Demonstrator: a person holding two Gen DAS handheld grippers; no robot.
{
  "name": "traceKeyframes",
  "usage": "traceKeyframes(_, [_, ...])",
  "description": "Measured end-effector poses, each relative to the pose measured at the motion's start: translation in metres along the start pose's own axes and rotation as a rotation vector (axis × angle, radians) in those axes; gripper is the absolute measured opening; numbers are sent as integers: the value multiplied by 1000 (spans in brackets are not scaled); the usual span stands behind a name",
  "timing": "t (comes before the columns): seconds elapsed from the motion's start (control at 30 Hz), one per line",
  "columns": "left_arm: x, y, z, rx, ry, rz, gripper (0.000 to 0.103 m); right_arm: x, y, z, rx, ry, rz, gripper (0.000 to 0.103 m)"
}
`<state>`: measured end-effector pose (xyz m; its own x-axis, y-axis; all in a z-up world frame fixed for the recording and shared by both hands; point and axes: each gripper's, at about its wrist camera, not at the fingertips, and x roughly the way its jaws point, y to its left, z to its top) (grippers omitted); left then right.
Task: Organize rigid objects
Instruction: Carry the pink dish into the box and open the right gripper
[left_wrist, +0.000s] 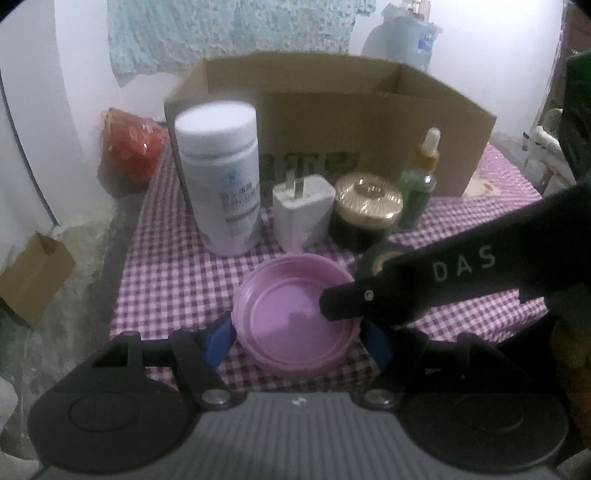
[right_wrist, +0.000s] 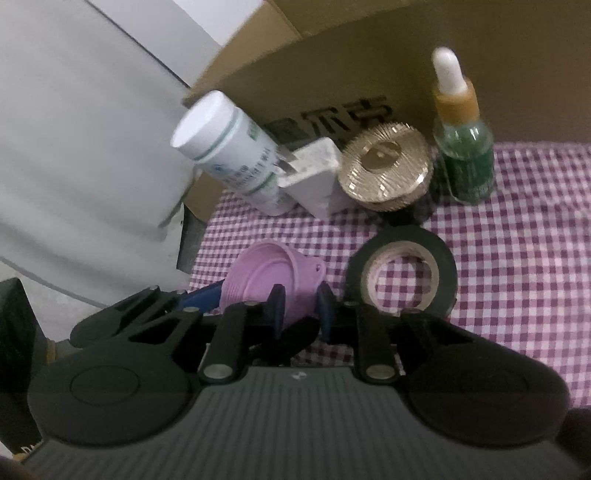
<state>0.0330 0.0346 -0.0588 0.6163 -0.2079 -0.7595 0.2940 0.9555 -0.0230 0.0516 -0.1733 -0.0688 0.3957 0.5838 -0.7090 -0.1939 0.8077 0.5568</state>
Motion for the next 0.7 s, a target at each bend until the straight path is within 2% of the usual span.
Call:
traceKeyframes(0.23, [-51, -9, 27, 41, -122, 51, 74, -45, 29, 8, -107, -113, 36, 18])
traceKeyframes(0.47, [-83, -20, 92, 133, -246, 87, 74, -95, 53, 63, -218, -230, 75, 19])
traceKeyframes(0.6, [-70, -16, 145, 143, -220, 53, 74, -107, 48, 114, -211, -214, 90, 19])
traceKeyframes(0.7, [-40, -8, 187, 119, -138, 9, 74, -106, 35, 157, -181, -170, 81, 19])
